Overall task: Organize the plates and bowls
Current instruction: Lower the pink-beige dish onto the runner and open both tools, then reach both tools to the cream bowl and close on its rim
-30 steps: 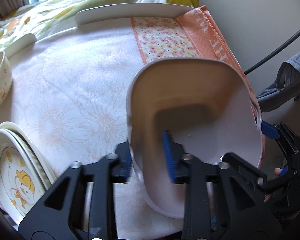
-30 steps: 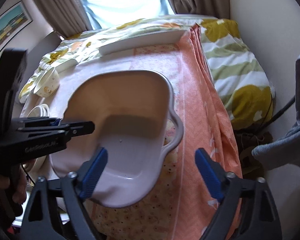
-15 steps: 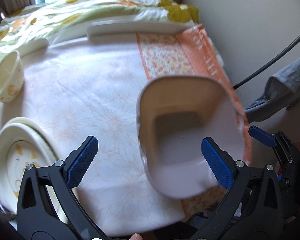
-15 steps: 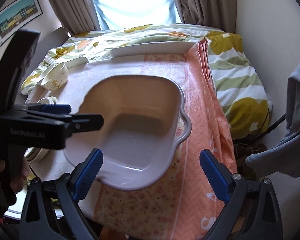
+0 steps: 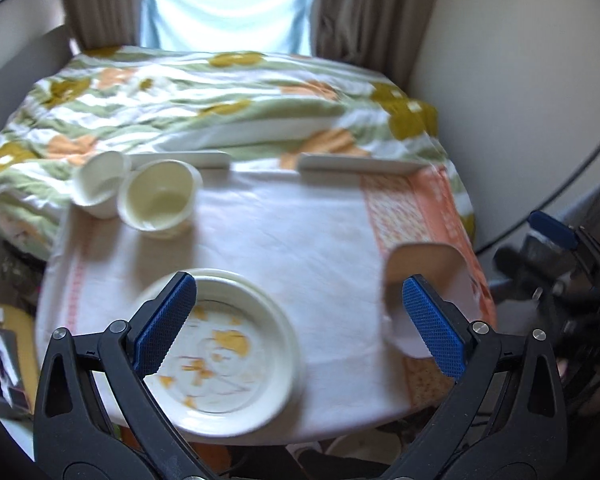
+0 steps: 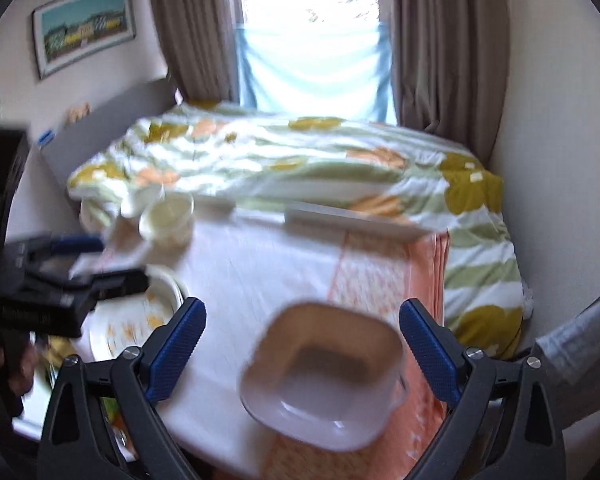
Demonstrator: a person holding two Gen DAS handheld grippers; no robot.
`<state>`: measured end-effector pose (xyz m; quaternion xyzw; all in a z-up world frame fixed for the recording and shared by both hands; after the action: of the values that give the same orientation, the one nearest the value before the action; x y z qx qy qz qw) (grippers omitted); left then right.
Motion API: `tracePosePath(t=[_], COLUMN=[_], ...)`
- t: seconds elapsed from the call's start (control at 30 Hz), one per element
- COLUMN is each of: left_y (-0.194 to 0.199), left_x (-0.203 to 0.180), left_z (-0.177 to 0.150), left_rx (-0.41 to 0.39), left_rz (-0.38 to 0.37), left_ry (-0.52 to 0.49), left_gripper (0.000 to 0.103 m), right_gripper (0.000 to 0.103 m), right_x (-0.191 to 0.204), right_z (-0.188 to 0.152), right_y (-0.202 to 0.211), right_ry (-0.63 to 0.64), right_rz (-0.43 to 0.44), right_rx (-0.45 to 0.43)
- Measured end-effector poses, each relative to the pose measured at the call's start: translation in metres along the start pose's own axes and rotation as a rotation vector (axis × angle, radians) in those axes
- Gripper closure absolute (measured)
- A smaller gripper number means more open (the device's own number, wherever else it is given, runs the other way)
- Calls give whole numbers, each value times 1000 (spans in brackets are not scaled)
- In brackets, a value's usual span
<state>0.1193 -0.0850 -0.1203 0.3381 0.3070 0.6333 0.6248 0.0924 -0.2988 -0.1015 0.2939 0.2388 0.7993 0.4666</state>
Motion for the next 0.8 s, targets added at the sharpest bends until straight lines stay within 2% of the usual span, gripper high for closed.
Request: tracePosePath(t=[0.1,0.23,0.33,0.43,0.53,0.63,0.7,0.73,0.77,0.8], left_y=[0,-7,-25,-45,-83,-120,-152,-166,-176,-192], left_x=[41,98,142,171,196,206,204,203,202,199], left_z=[5,14,27,36,45,49,52,53,54,53], left_rx=[-6,-1,26,55,105,145,182,202,217,245], left_rz=[42,61,53,45,-14,-93,-130,-131,-134,-148], left_ry=[48,128,209,238,270,313,311,299,294,291], left_gripper=[1,1,1,1,2,10,19,23,31,39], right_gripper=[7,7,7,7,7,7,10,19,26,29], right_x=[19,47,57,58,66,74,77,77,78,78], right_z=[20,47,67,81,91,91,86,83,80,76], right_y=[-8,-35,-70,-111,-153,-200,-232,-245,-258,-273], right_ry=[0,-2,-59,-105,-143,-185,-219,-231,-240,-249], right_rz=[3,41,64,85,139,155,168,173,179,180], right_rx=[-46,-32,27,107,155,213,259,278,297,319])
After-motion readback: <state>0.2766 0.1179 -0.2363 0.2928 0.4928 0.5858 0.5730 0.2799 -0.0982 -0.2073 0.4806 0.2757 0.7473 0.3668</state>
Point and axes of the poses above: each gripper's, at about its wrist camera, not at the fingertips, and y roughly against the way its jaws point, x to its left, z to its top, the point moved 1 cm from there along -y, roughly the way its jaws point, and after that the axes turned 14 degrees about z, right-handed, at the moved point
